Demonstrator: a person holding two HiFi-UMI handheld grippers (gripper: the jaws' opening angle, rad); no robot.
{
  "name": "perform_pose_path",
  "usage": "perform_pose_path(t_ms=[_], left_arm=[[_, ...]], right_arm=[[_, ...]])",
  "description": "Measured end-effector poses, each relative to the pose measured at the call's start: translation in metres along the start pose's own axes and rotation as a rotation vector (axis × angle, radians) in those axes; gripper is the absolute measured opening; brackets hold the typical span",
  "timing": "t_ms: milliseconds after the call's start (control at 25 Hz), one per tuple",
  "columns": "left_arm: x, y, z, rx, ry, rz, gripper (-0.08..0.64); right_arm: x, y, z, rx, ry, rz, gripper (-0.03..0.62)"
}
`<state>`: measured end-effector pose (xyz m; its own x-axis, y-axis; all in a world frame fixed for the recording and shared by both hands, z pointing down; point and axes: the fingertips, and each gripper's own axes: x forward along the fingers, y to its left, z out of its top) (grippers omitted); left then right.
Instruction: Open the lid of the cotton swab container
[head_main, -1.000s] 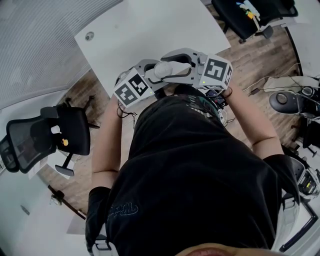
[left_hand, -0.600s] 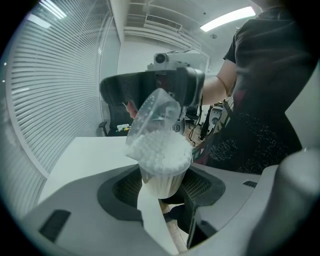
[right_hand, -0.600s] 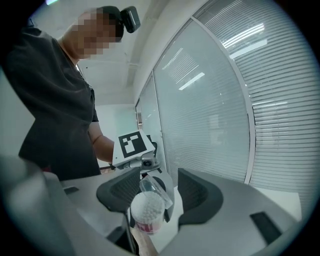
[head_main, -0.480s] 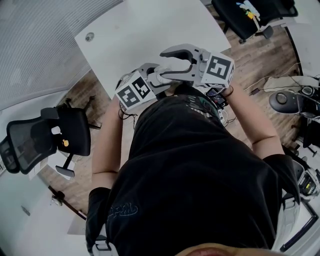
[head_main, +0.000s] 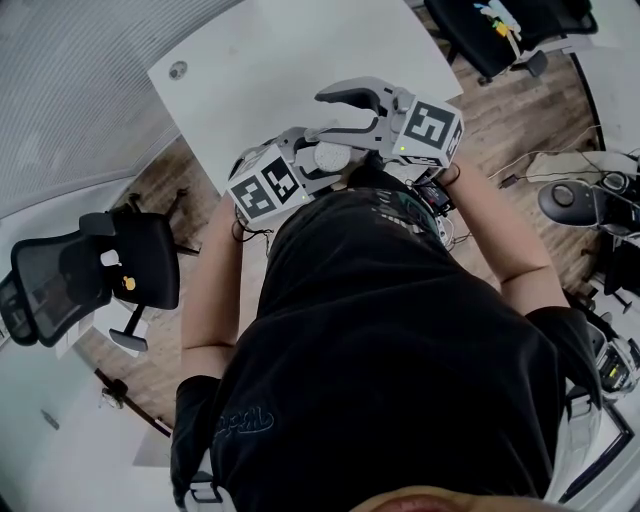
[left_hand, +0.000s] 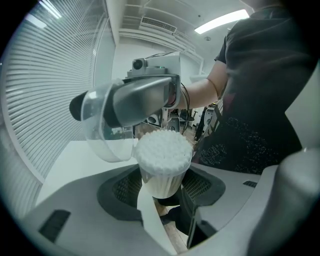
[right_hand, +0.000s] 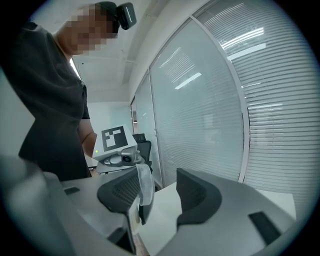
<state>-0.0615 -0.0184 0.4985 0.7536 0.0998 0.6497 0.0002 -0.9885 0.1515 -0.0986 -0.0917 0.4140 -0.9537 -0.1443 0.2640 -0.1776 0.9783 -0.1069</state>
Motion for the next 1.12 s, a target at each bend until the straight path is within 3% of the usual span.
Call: perform_pose_path(t_ms=[680,1120], left_arm=[[-0.007,-0.005,0.002,0.016,-0.008,-0.004,0.256],[-0.011,0.009,-0.002,-0.056,-0.03,0.053,0.256]], right_arm=[[0.006,-0.016,-0.031,0.101,0.032,-0.056,0.224],[0.0,-0.018,-0.021,0.076,0.015,-0.065,0.222]])
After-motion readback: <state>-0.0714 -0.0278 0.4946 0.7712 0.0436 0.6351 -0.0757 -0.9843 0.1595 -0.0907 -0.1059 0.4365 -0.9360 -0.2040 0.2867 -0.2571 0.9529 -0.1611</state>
